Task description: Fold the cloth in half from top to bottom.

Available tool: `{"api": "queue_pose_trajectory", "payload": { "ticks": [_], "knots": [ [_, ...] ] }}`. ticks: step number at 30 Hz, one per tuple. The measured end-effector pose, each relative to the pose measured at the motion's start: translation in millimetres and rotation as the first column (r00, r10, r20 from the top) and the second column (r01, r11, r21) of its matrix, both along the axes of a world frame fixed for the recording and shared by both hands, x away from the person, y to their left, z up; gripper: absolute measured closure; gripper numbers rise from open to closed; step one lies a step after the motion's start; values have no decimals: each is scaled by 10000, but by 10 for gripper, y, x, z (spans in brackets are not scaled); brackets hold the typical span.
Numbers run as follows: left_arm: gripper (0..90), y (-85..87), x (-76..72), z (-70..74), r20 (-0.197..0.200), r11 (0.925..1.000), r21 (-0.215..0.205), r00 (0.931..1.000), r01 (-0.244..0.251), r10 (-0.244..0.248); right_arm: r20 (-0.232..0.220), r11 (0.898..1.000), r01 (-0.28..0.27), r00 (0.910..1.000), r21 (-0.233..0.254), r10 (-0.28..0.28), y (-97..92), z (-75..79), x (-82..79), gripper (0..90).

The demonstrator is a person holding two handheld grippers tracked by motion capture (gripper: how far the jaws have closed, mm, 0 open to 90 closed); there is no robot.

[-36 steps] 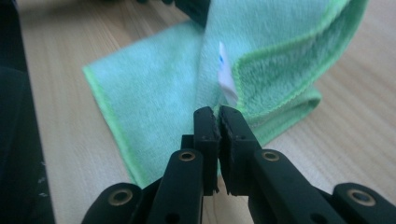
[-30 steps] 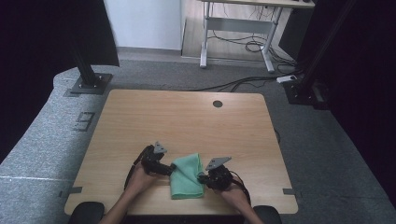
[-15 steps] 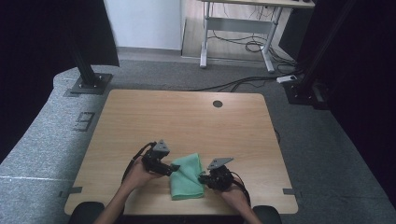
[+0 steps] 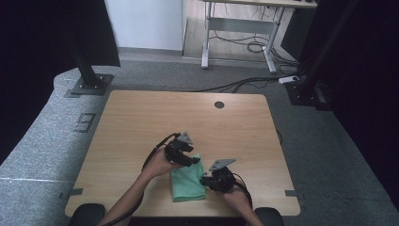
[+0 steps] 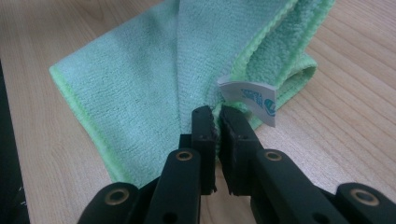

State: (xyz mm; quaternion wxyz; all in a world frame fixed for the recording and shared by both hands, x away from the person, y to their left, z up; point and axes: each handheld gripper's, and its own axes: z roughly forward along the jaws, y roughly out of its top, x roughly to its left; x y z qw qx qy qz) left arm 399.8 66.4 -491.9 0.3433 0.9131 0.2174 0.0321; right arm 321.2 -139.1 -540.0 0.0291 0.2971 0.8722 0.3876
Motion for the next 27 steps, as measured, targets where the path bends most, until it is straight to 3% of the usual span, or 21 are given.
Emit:
{"api": "queue_pose_trajectory", "payload": {
  "ticks": [3,6,14,18,27],
  "knots": [
    [716,3,-17,-2,-208,9992,245,9993,308,-303,-54,10000,14,10000,59,-13,-7,-4,8,827],
    [813,38,-62,47,-154,9985,282,9988,479,-474,-80,9999,65,9999,79,-65,-9,-4,11,812],
    [778,203,-244,160,149,9986,30,9985,519,-520,-63,9997,259,9996,-18,-259,-2,18,12,766],
    [755,312,-327,158,152,9985,-385,9991,390,-384,81,9995,284,9996,-121,-283,11,42,-12,738],
    [738,507,-550,93,227,9972,-664,9992,345,-331,312,9994,322,9990,-131,-318,-24,97,-67,640]
  ]
}}
